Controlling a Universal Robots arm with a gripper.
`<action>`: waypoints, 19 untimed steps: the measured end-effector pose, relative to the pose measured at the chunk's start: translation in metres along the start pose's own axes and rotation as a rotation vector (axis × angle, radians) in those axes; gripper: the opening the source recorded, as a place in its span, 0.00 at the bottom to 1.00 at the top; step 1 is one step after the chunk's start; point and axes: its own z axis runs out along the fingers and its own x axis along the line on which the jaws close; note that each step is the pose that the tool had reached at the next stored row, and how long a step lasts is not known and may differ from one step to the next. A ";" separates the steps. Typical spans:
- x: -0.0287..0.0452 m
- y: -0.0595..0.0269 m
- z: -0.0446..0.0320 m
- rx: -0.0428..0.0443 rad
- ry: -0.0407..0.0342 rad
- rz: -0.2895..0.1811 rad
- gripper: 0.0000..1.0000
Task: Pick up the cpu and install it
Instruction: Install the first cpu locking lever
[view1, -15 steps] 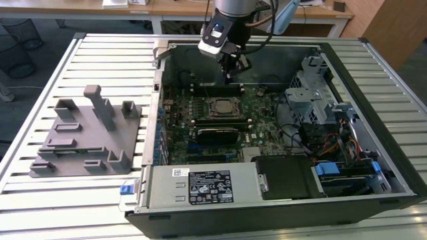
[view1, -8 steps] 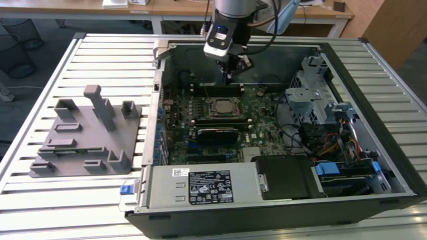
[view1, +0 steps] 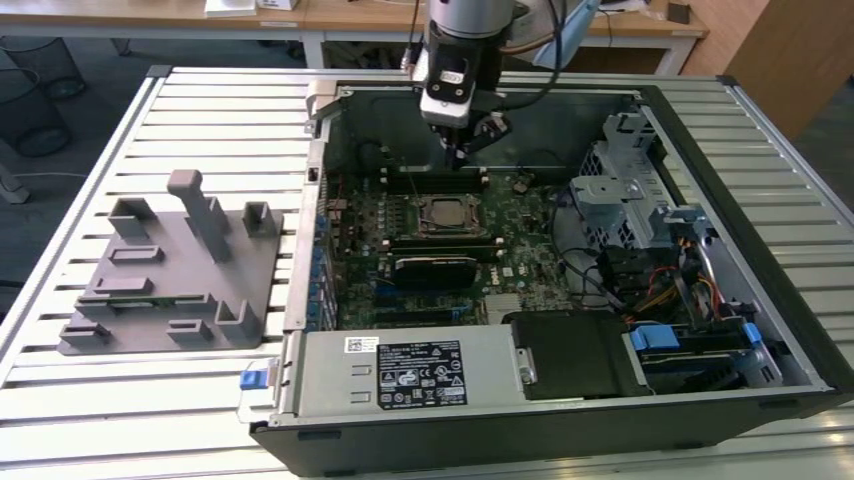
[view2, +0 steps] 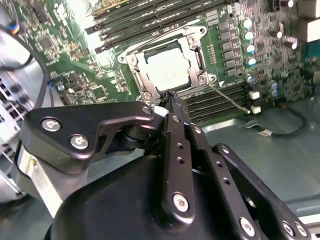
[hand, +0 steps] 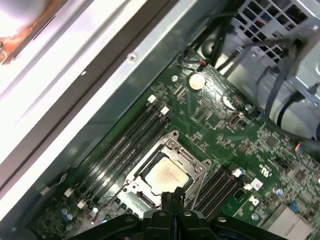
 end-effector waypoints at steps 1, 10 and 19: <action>0.0000 0.0000 0.0001 -0.0003 0.0001 -0.017 0.11; 0.0001 0.0000 0.0009 -0.0042 0.0015 -0.177 0.11; 0.0001 -0.0001 0.0014 -0.0087 0.0031 -0.364 0.11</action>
